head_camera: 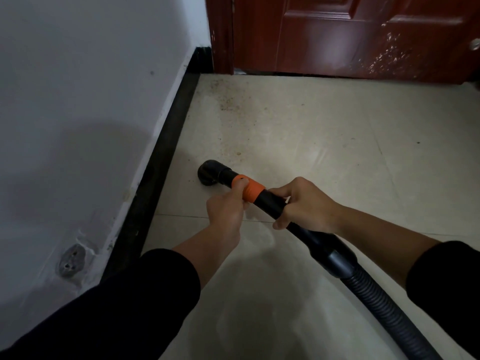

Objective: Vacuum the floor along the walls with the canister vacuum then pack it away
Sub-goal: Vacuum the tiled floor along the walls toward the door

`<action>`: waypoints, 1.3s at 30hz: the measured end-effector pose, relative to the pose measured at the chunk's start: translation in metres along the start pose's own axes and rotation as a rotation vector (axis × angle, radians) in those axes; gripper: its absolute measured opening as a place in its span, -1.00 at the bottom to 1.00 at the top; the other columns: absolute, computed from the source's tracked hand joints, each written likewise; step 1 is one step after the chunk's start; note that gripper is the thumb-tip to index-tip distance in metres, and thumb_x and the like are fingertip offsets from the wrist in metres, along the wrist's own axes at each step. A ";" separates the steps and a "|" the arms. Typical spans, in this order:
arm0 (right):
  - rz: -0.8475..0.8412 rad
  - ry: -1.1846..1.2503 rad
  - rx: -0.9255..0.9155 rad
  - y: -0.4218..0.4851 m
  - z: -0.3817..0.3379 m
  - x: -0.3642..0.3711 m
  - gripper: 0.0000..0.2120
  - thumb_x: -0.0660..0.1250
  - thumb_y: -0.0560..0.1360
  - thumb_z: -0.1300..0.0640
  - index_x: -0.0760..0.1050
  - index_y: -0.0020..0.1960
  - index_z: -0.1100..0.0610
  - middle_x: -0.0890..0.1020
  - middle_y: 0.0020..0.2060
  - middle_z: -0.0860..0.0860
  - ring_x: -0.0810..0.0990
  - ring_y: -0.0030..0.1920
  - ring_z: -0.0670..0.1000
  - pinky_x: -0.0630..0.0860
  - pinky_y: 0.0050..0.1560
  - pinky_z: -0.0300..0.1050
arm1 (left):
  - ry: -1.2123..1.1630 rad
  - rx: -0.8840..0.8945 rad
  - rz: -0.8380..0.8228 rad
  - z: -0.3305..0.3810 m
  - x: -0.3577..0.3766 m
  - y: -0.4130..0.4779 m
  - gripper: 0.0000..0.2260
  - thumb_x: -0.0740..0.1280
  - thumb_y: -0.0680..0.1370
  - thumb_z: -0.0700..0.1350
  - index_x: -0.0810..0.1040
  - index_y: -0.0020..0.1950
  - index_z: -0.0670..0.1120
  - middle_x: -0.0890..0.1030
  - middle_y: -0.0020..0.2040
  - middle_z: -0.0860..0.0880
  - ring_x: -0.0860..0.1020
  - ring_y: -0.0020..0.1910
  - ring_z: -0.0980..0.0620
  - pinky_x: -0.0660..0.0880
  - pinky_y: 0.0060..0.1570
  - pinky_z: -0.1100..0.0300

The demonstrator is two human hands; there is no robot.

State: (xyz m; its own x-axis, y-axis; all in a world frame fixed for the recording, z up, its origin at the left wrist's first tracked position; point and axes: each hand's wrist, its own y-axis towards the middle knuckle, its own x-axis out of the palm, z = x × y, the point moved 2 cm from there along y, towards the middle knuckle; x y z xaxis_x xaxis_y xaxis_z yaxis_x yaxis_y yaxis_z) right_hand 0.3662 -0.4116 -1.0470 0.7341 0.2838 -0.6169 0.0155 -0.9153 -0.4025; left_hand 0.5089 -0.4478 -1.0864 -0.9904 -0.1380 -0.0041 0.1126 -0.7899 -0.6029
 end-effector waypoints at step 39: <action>0.074 -0.148 -0.132 0.043 -0.047 0.054 -0.86 0.38 0.36 0.28 0.53 -0.09 0.19 0.48 -0.40 0.01 0.52 -0.37 0.05 0.41 -0.37 -0.15 | -0.105 -0.007 0.098 0.014 -0.044 0.059 -0.62 0.41 0.22 0.08 0.61 -0.13 -0.16 0.54 -0.20 -0.09 0.45 -0.27 0.01 0.32 -0.39 0.18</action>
State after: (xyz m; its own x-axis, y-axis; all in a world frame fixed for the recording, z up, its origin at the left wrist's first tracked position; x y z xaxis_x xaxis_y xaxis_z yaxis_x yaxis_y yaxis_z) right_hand 0.4383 -0.4493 -1.0664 0.6293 0.2447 -0.7376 0.0613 -0.9618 -0.2667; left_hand 0.5601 -0.4969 -1.1103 -0.9609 -0.2763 0.0202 0.2072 -0.7652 -0.6096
